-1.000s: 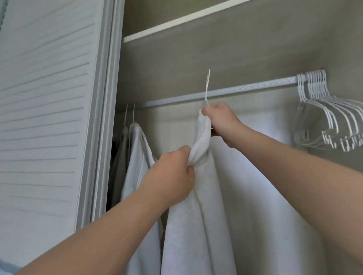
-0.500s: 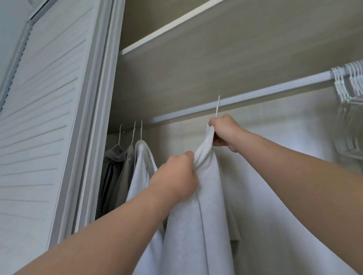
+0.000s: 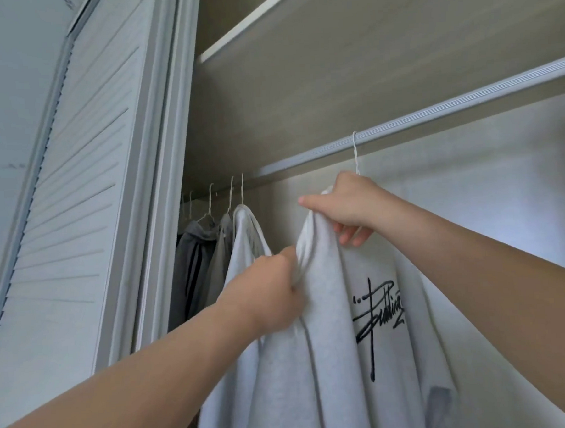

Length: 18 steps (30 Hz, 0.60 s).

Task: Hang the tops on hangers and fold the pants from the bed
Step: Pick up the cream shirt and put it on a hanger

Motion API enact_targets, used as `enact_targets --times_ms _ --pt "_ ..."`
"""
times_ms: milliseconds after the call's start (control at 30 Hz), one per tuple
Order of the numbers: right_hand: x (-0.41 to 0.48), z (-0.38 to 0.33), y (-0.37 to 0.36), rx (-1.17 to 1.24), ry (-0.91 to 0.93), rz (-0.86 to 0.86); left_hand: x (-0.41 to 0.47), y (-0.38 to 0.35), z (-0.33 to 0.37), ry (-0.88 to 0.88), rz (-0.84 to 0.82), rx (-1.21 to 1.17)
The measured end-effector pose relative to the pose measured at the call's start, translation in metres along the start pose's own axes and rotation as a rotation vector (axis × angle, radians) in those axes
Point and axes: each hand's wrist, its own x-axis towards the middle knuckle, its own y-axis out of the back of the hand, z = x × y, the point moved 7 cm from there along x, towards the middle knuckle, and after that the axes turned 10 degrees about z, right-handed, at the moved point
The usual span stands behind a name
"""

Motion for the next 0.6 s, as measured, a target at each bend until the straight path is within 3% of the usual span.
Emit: enact_targets --times_ms 100,600 --pt "-0.005 -0.004 -0.018 -0.01 0.01 -0.107 -0.007 -0.002 -0.01 0.001 -0.033 0.009" --pt "0.014 -0.044 -0.095 0.119 0.123 -0.128 -0.02 0.002 -0.068 0.139 -0.091 0.214"
